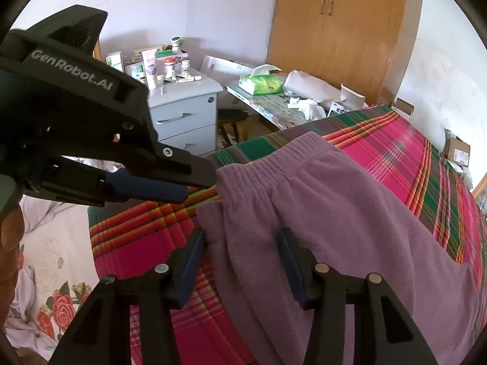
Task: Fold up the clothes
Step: 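Grasp the waistband with the right gripper while the left gripper holds it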
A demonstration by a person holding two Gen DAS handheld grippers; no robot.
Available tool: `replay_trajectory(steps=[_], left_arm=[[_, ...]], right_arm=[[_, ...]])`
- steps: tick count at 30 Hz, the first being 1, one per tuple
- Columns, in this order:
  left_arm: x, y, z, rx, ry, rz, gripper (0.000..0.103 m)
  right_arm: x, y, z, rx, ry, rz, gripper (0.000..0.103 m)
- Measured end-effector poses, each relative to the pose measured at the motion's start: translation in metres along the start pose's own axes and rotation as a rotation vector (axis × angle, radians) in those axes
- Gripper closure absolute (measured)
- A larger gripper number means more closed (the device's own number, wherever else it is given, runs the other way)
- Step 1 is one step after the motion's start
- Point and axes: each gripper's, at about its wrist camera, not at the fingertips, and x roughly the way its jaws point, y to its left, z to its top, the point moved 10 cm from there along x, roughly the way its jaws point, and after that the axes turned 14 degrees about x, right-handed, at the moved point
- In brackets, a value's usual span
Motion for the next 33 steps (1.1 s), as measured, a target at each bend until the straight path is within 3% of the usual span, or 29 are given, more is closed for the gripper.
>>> replay_trajectory(steps=[4, 11, 13, 16, 27, 33], left_arm=[[0.002, -0.001, 0.003, 0.011, 0.003, 0.011, 0.076], [0.001, -0.008, 0.010, 0.027, 0.001, 0.001, 0.075], [0.001, -0.008, 0.012, 0.014, -0.003, -0.004, 0.061], [0.003, -0.008, 0.014, -0.001, 0.005, -0.020, 0.058], [0.010, -0.014, 0.021, -0.035, 0.015, -0.063, 0.058], [0.010, -0.012, 0.025, -0.069, 0.008, -0.078, 0.058]], right_arm=[[0.000, -0.001, 0.001, 0.009, -0.002, 0.000, 0.058], [-0.003, -0.004, 0.006, 0.021, -0.027, 0.002, 0.077], [-0.004, -0.004, 0.007, 0.023, -0.034, -0.001, 0.080], [-0.006, -0.006, 0.008, 0.027, -0.042, -0.001, 0.087], [-0.009, -0.009, 0.009, 0.043, -0.054, 0.008, 0.089], [-0.024, -0.022, 0.014, 0.116, -0.104, 0.035, 0.091]])
